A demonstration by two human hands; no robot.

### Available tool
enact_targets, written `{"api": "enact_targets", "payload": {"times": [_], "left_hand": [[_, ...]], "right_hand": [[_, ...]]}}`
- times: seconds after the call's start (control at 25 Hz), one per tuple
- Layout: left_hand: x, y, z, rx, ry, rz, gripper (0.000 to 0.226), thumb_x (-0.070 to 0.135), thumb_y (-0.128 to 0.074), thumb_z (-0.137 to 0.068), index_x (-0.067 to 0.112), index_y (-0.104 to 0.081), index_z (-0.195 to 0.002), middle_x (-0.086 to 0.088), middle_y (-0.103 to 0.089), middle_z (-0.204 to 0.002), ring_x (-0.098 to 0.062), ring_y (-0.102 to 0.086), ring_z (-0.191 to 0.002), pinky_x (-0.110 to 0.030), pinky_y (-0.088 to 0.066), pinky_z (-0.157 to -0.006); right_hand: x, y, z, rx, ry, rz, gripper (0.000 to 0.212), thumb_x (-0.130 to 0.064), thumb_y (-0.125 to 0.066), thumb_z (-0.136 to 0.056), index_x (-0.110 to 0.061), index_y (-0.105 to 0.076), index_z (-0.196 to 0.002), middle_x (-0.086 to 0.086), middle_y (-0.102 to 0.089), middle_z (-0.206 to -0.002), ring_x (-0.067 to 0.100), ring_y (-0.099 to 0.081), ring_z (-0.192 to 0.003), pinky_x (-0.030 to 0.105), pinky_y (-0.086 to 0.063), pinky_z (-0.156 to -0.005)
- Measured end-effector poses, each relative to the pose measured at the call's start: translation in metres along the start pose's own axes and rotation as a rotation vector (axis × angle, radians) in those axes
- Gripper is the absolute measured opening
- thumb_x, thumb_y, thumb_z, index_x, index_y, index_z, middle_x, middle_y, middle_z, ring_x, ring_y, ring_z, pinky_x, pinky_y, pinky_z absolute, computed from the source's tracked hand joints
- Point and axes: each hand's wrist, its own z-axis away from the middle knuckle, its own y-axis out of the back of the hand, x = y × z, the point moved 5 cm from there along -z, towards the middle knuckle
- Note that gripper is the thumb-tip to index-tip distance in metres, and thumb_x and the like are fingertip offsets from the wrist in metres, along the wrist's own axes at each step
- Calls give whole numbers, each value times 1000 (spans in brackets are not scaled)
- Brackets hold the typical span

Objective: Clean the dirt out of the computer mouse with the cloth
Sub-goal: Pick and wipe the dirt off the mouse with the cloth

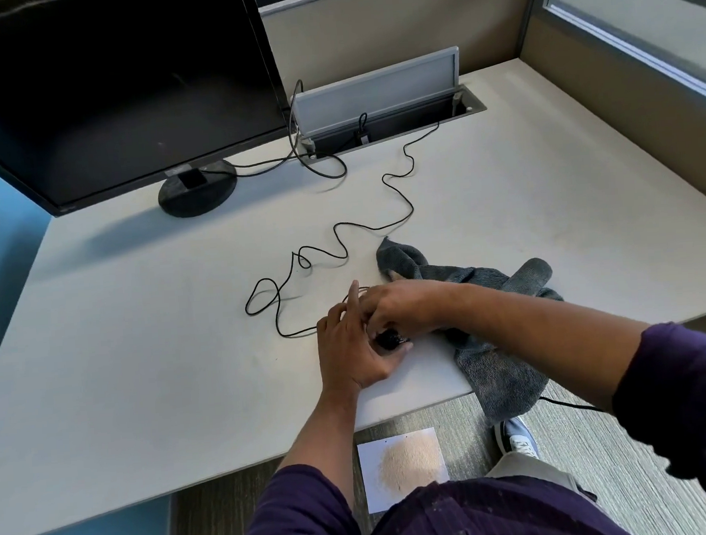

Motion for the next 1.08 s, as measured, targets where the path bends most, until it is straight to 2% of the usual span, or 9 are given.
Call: {"api": "enact_targets", "payload": {"times": [0.16,0.32,0.36,0.44,0.48,0.56,0.76,0.96,1.08], "left_hand": [[1,2,1,43,-10,-15,133,83,-70,-61,11,-25,-163,6,-66,-131,-19,-53,-123,-38,-43,-102],[0,-1,0,-25,-13,-11,135,80,-69,-60,16,-16,-166,11,-66,-133,-18,-52,-129,-37,-40,-106],[1,-1,-1,-28,-7,-9,135,82,-69,-60,17,-16,-166,11,-66,-133,-18,-52,-129,-38,-40,-106],[2,1,0,-6,-6,-12,132,85,-68,-61,17,-21,-164,9,-65,-134,-20,-54,-127,-40,-42,-104],[2,1,0,4,-10,-16,130,86,-68,-61,17,-24,-162,9,-64,-137,-20,-54,-127,-41,-42,-103],[2,1,0,-11,-19,-17,129,87,-67,-63,17,-26,-162,12,-60,-141,-19,-54,-128,-41,-41,-103],[4,2,0,-23,-36,4,129,84,-69,-64,17,-23,-163,13,-58,-147,-19,-52,-131,-42,-42,-105],[6,3,0,-15,-43,-4,126,84,-69,-65,15,-28,-162,12,-59,-145,-20,-54,-129,-43,-43,-103],[5,2,0,-27,-37,-5,126,85,-67,-65,16,-27,-162,11,-59,-146,-21,-54,-130,-44,-42,-103]], "right_hand": [[11,-2,1,102,-216,73,35,-5,-62,-78,-21,-71,-107,0,-62,-112,24,-52,-110,54,-52,-83],[-13,-8,4,68,70,-7,23,-7,-67,-80,-19,-76,-97,-1,-67,-107,23,-58,-105,42,-54,-77],[-7,-4,5,85,44,-31,26,-6,-66,-80,-21,-76,-98,-1,-68,-105,23,-58,-105,44,-54,-78],[16,6,13,243,-181,-96,28,-8,-63,-85,-23,-75,-106,0,-67,-106,23,-58,-107,48,-52,-84],[27,5,20,330,-291,-126,26,-11,-62,-88,-21,-75,-109,3,-66,-106,25,-58,-107,47,-51,-86],[30,-7,35,388,-373,-179,23,-14,-65,-90,-18,-76,-110,6,-66,-106,26,-61,-105,43,-51,-88],[19,-9,53,281,-144,-315,26,-4,-71,-82,-18,-79,-102,1,-68,-98,18,-65,-91,29,-52,-81],[29,-8,51,466,-407,-291,22,-9,-70,-86,-16,-78,-105,4,-67,-100,24,-64,-94,37,-53,-83],[13,-14,58,384,-247,-319,23,-6,-70,-85,-17,-78,-105,3,-67,-100,20,-64,-93,32,-52,-83]]}}
